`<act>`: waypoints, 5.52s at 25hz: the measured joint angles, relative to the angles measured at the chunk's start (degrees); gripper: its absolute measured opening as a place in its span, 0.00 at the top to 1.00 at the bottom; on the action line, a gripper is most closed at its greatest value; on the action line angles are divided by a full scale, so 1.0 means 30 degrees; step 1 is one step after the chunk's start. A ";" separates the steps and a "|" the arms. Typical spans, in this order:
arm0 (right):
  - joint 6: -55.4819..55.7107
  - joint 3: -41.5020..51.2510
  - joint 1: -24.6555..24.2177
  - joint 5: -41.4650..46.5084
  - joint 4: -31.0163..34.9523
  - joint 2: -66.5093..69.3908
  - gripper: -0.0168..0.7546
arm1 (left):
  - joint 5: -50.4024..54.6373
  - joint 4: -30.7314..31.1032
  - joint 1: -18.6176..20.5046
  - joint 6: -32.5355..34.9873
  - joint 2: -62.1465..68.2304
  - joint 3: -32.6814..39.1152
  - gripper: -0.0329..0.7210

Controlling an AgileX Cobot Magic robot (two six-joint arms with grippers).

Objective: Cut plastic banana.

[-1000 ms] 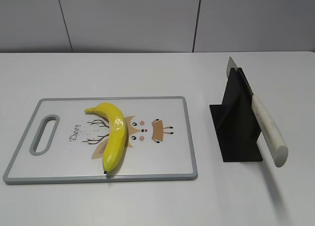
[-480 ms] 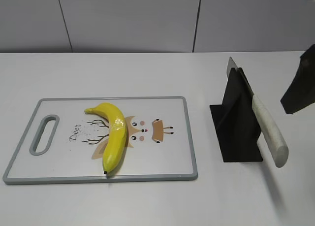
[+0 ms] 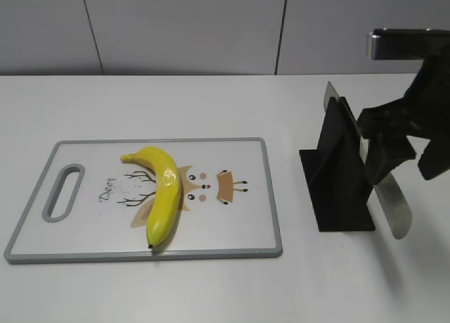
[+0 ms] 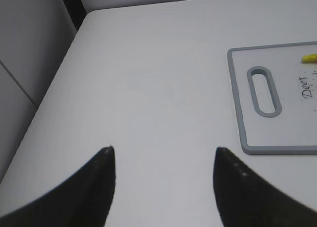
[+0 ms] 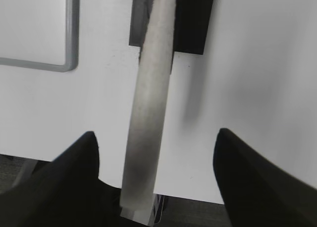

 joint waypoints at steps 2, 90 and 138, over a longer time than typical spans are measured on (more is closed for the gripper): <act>0.0257 0.0000 -0.0002 -0.0112 -0.0282 0.0677 0.28 | 0.0000 0.0000 0.0000 0.0000 0.0000 0.0000 0.19; -2.2425 -0.5828 0.0010 -0.2563 0.1348 -0.0146 0.77 | -0.7211 -0.2173 0.0000 0.5078 0.8456 -0.2703 0.19; -3.3083 -0.6457 0.0417 -0.1831 0.9946 0.5949 0.77 | -0.3553 -0.7011 -0.7263 2.1452 2.9735 -1.3852 0.94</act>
